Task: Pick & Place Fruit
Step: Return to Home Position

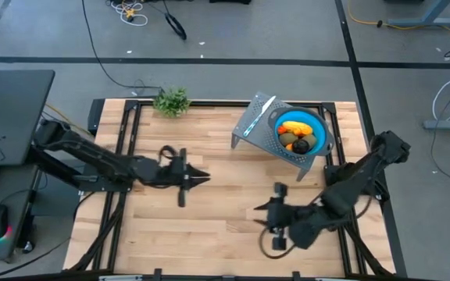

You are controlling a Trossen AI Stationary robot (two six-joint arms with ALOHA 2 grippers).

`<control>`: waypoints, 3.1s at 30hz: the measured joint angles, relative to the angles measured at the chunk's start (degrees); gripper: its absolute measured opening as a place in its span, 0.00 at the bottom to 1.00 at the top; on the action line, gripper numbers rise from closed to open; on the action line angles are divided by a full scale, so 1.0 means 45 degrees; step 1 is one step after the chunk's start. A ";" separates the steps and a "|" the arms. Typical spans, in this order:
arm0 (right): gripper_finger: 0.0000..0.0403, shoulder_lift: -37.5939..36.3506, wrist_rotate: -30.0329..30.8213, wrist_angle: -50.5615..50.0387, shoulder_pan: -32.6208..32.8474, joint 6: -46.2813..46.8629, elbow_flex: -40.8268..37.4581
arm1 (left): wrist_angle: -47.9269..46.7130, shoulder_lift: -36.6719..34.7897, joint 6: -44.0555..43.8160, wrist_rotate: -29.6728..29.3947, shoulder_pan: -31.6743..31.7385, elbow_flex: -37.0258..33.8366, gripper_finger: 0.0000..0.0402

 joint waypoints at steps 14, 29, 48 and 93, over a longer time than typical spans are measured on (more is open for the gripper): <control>0.01 -0.2884 0.2135 -0.1792 0.2013 0.2014 -0.2416 | 0.2295 -0.2765 0.0952 -0.0676 -0.0990 -0.3487 0.03; 0.01 -0.6687 -0.0937 0.7088 0.2531 -0.3457 -0.8179 | 0.4653 -0.2808 0.2355 -0.0717 -0.1096 -0.4690 0.01; 0.01 -0.6977 -0.7744 0.8387 -0.4076 -0.7038 -0.8453 | 0.5781 -0.2799 0.1610 0.4082 0.2352 -0.4681 0.03; 0.01 -1.0976 -0.8851 1.1349 -0.2146 -0.5505 -1.5359 | 0.6071 -0.6118 0.1048 0.5309 0.3193 -0.8047 0.03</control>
